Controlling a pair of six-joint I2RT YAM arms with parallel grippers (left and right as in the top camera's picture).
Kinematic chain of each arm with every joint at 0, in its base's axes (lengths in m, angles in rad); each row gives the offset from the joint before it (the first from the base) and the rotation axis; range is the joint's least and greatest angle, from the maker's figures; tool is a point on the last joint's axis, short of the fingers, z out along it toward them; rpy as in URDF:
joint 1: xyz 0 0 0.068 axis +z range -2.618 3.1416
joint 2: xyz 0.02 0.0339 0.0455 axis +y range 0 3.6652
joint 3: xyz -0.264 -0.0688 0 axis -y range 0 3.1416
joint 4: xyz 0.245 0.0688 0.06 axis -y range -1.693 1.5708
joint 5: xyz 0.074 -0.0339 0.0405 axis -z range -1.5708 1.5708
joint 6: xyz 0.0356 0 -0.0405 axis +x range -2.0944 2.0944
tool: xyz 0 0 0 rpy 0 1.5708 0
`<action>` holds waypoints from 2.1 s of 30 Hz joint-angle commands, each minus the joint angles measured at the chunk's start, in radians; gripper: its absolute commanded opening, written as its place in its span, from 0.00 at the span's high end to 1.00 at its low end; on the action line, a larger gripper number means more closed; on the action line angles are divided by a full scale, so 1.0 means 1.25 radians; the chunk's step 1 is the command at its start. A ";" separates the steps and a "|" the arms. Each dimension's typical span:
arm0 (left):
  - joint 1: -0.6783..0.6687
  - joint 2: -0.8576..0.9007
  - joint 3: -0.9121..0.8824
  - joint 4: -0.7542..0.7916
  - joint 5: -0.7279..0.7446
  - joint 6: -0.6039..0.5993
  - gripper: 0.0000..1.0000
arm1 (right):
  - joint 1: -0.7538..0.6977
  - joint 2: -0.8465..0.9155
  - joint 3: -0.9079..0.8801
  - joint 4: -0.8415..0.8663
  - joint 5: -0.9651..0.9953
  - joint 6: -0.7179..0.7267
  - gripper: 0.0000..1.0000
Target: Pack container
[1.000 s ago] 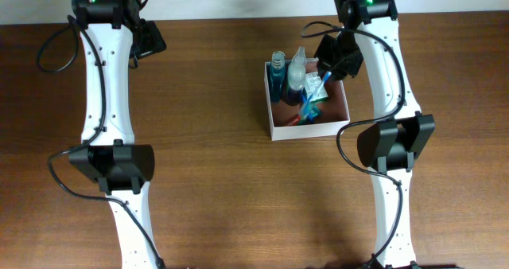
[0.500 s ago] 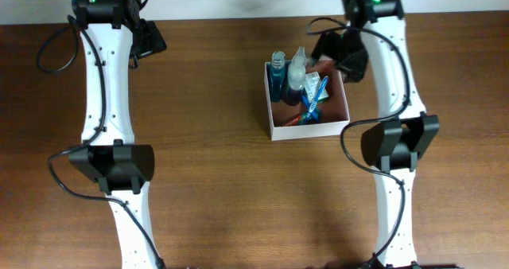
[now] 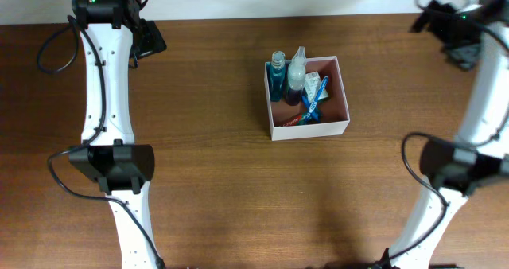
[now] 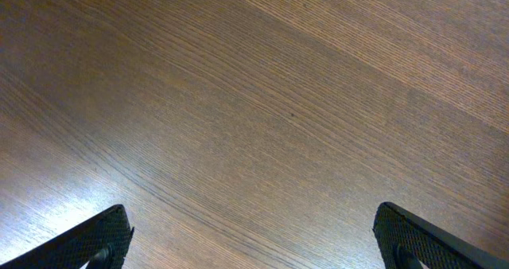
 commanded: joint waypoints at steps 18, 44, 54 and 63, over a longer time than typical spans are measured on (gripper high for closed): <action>0.001 0.004 -0.002 0.002 0.003 -0.007 0.01 | 0.010 -0.431 -0.310 -0.005 -0.042 -0.139 0.01; 0.001 0.004 -0.002 0.002 0.003 -0.007 0.01 | 0.044 -0.772 -0.364 0.001 0.118 -0.251 0.01; 0.001 0.004 -0.002 0.002 0.003 -0.007 0.01 | 0.067 -1.130 -0.866 0.400 0.179 -0.246 0.01; 0.001 0.004 -0.002 0.002 0.003 -0.007 0.01 | 0.196 -1.407 -1.322 0.723 0.159 -0.306 0.01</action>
